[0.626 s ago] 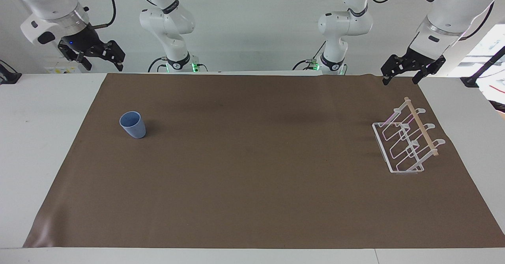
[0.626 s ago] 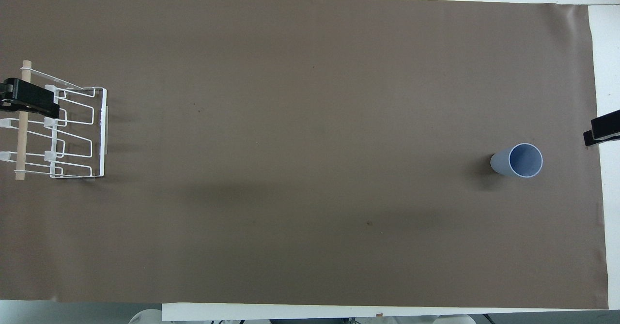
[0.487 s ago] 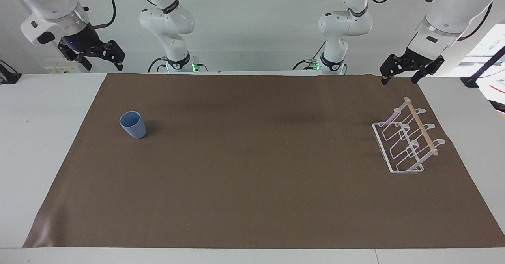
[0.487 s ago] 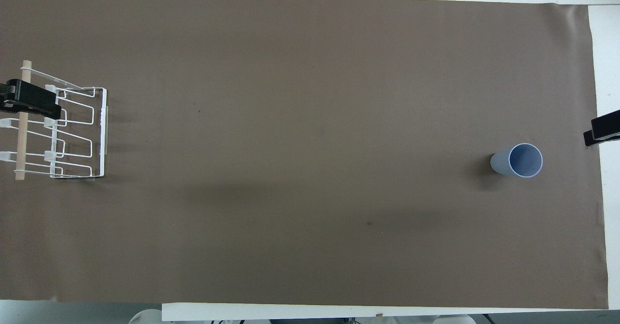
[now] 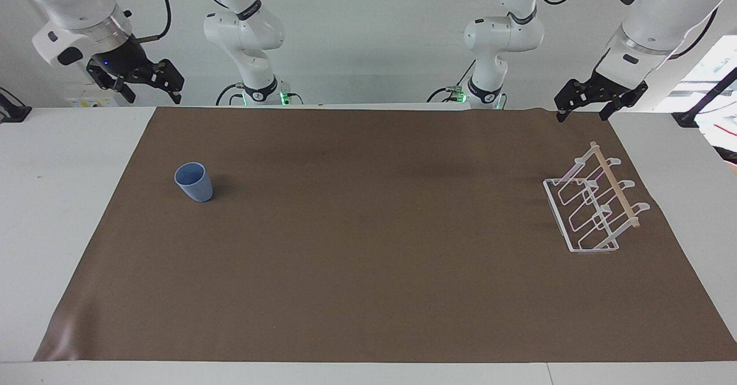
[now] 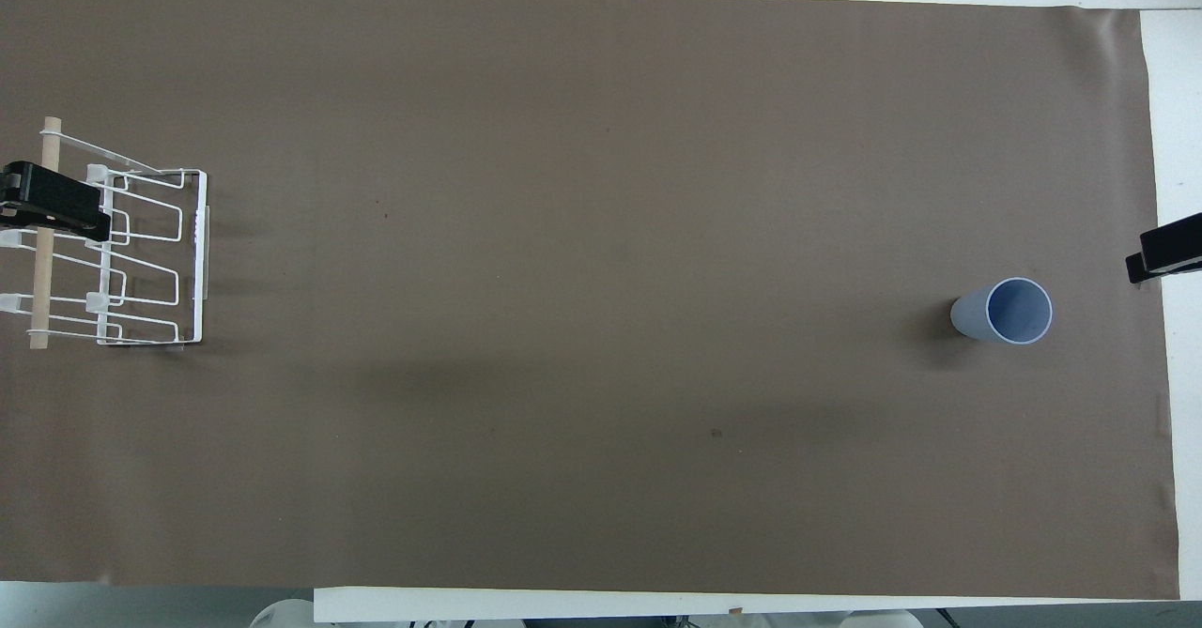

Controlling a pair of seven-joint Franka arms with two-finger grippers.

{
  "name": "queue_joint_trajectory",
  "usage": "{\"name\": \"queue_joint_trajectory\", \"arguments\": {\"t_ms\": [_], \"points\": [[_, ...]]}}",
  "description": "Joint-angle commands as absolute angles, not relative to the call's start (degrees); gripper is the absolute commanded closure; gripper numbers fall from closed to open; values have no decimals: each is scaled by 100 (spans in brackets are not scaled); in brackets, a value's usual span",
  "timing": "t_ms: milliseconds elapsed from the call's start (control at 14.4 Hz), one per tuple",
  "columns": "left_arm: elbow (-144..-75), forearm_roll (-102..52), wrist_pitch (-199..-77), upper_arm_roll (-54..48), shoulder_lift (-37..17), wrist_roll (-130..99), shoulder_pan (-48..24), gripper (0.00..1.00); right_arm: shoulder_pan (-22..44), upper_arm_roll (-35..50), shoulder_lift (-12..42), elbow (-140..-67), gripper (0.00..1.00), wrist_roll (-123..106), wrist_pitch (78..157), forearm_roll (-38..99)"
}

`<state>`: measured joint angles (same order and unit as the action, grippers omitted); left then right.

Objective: Hang cup on cup holder

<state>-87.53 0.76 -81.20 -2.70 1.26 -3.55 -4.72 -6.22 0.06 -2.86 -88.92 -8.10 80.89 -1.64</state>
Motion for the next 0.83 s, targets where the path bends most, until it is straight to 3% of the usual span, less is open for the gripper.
{"name": "queue_joint_trajectory", "arguments": {"t_ms": [0, 487, 765], "points": [[-8903, 158, -8077, -264, 272, -281, -439, 0, -930, -9, -668, -10034, 0, -1274, 9339, -141], [-8903, 158, -8077, -264, 272, -281, -439, 0, -1555, -9, -379, -11959, 0, -2187, 11248, -132], [-8903, 158, -8086, -264, 272, -281, -439, 0, -1547, -9, -35, -12217, 0, -2347, 11672, -114]]}}
